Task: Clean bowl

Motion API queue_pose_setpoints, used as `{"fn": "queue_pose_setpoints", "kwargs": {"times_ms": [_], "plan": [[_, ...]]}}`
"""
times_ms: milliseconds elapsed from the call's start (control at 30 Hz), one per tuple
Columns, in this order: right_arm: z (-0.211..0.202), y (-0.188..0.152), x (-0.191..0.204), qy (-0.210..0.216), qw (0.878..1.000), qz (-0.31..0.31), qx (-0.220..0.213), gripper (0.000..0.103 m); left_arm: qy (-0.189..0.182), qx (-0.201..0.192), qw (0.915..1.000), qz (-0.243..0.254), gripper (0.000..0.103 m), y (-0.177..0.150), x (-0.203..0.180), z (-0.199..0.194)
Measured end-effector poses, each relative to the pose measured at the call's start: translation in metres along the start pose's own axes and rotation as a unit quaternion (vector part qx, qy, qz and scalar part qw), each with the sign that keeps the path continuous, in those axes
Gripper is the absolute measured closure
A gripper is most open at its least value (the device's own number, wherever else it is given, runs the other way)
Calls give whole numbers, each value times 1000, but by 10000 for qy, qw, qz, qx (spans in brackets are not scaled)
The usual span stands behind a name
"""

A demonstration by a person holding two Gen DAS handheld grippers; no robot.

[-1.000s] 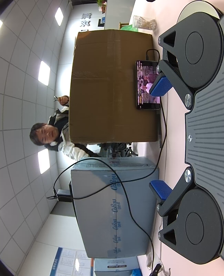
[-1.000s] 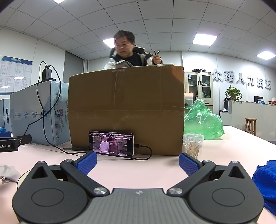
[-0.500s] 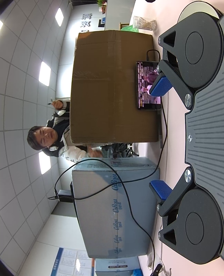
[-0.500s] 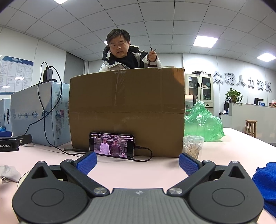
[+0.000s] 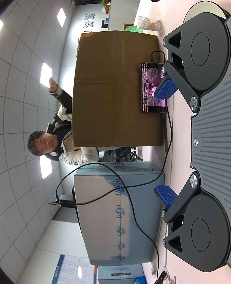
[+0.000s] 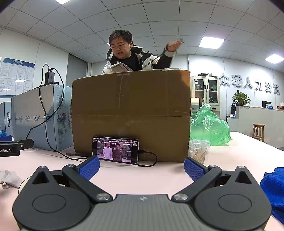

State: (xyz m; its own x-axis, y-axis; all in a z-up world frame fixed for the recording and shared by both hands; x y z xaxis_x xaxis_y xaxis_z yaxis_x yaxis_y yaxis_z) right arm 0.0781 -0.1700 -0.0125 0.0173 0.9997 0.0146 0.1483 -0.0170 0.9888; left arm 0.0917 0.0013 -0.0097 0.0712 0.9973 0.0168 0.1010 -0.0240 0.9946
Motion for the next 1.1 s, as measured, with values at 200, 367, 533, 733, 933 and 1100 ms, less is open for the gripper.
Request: {"fn": "queue_pose_setpoints", "kwargs": {"times_ms": [200,367,533,733,933,1100], "plan": [[0,0,0,5,10000,0,-5,0,1,13,10000,-6,0,0,0,1],[0,0,0,4,10000,6,12,0,6,28,10000,-18,0,-1,1,1],[1,-1,0,9,10000,14,29,0,7,50,10000,-28,0,-1,1,3],[0,-1,0,11,10000,9,33,0,4,37,10000,-26,0,-2,1,2],[0,-1,0,11,10000,3,22,0,6,34,10000,-24,0,-2,1,1],[0,-1,1,11,10000,-1,21,0,10,40,10000,-27,0,-1,2,2]]}}
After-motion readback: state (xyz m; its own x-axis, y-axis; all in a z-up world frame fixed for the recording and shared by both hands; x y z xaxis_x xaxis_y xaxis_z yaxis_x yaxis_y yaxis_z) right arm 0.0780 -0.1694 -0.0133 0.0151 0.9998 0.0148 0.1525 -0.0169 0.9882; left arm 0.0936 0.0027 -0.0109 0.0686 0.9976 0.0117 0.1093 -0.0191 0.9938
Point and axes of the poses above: each gripper's, at about its wrist camera, not at the fingertips, and z roughly the way its jaws point, x to its left, y to its top, the point moved 9 cm from there along z, roughly the way its jaws point, and after that the axes turned 4 degrees about -y, right-handed, at the moved point
